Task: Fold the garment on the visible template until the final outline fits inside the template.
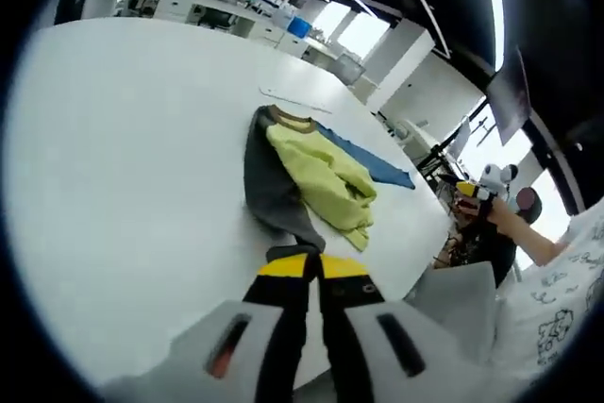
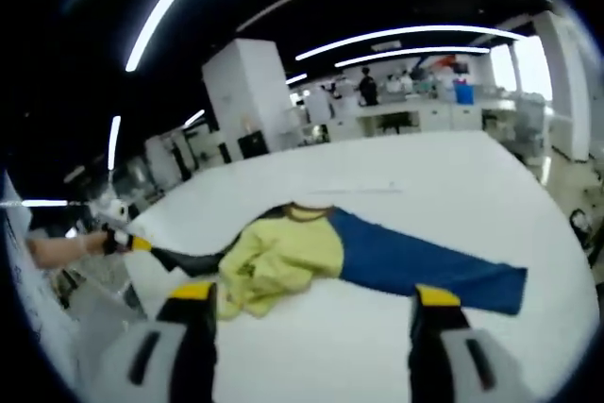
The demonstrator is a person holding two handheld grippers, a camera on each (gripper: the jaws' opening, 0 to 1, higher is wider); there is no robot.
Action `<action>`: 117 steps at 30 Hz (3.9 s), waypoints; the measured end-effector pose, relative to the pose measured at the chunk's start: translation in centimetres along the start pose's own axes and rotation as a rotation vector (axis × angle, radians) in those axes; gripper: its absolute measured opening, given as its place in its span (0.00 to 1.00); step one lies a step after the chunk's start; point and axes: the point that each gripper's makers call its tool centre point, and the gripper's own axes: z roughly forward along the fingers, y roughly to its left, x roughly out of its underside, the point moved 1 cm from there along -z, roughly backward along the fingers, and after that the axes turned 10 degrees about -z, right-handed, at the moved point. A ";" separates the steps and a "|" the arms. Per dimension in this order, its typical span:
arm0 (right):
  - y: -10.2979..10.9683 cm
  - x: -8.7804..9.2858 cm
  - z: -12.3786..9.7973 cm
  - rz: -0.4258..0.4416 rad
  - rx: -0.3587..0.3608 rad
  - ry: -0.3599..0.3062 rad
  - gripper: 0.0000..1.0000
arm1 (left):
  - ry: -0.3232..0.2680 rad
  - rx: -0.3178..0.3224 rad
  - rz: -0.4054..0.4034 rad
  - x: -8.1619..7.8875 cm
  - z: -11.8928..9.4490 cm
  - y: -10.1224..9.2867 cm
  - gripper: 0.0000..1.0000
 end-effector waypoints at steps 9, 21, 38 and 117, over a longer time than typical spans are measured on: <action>3.0 0.4 -0.7 0.035 0.067 -0.029 0.84 | 0.013 -0.007 -0.054 -2.0 -1.0 4.4 0.00; 5.2 1.3 -0.5 0.065 0.135 -0.024 0.84 | 0.027 -0.035 -0.113 -3.9 -1.8 9.8 0.00; 6.6 1.7 1.2 0.087 0.171 0.016 0.84 | 0.072 -0.203 -0.205 -7.8 -3.3 19.0 0.00; 8.1 4.0 1.2 0.132 0.178 0.077 0.82 | 0.140 -0.387 0.408 -7.6 0.8 23.4 0.21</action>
